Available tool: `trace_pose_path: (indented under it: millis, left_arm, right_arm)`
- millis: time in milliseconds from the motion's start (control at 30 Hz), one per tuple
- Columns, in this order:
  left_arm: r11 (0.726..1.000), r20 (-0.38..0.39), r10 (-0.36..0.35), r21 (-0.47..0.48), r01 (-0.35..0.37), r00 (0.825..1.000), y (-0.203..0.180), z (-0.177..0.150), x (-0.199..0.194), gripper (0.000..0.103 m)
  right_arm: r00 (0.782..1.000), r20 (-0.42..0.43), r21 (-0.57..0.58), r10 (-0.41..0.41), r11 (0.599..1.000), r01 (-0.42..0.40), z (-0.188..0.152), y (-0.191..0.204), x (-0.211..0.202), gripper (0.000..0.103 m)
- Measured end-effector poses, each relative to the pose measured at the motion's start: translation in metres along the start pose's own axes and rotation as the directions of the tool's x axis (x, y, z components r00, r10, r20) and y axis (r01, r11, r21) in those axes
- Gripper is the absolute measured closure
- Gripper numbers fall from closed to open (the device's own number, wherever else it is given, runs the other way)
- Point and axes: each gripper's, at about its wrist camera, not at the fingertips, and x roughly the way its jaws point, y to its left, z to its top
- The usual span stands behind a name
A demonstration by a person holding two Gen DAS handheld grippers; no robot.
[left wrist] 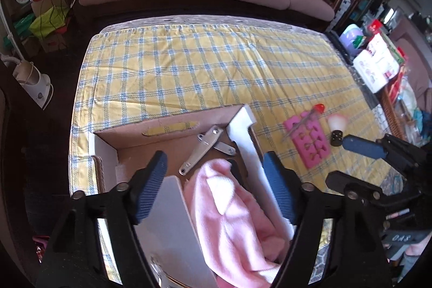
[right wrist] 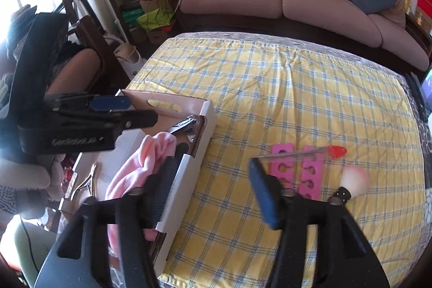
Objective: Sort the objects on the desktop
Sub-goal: 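Lower both clippers into the tray and open both grippers, then move both tools over to the red-capped stick on the toe separators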
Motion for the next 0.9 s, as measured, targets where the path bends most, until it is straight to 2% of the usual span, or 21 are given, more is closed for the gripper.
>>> trace_pose_path:
  millis: [33,67,133,267,600,733,900]
  left_arm:
    - [1.0,-0.001,-0.01,0.003,0.01,1.0,-0.003,-0.002,-0.002,0.01]
    - [1.0,-0.001,-0.02,0.006,0.02,1.0,-0.008,-0.005,-0.003,0.0]
    - [0.999,-0.005,-0.033,0.014,0.033,0.999,-0.018,-0.01,-0.005,0.0]
    - [0.998,-0.009,-0.043,0.038,0.043,0.999,-0.04,-0.016,-0.009,0.0]
    - [0.994,-0.015,-0.076,0.083,0.077,0.997,-0.099,-0.013,-0.003,0.0]
    - [0.988,-0.031,-0.103,0.11,0.106,0.994,-0.127,-0.011,0.01,0.0]
    - [0.985,-0.062,-0.076,0.153,0.084,0.995,-0.153,0.003,0.039,0.0]
  right_arm:
    - [1.0,-0.001,0.012,0.002,1.0,-0.002,-0.001,-0.003,-0.002,0.036]
    - [1.0,-0.003,0.022,0.001,1.0,-0.001,-0.002,-0.006,-0.004,0.029]
    - [1.0,-0.005,0.048,-0.007,0.999,0.007,-0.005,-0.014,-0.01,0.017]
    - [0.998,-0.004,0.079,-0.07,0.994,0.07,-0.012,-0.03,-0.022,0.006]
    - [0.987,0.051,0.255,-0.154,0.957,0.136,-0.034,-0.105,-0.078,0.005]
    - [0.984,0.063,0.312,-0.169,0.939,0.142,-0.048,-0.134,-0.088,0.005]
    - [0.987,0.052,0.365,-0.155,0.923,0.125,-0.064,-0.163,-0.081,0.005]
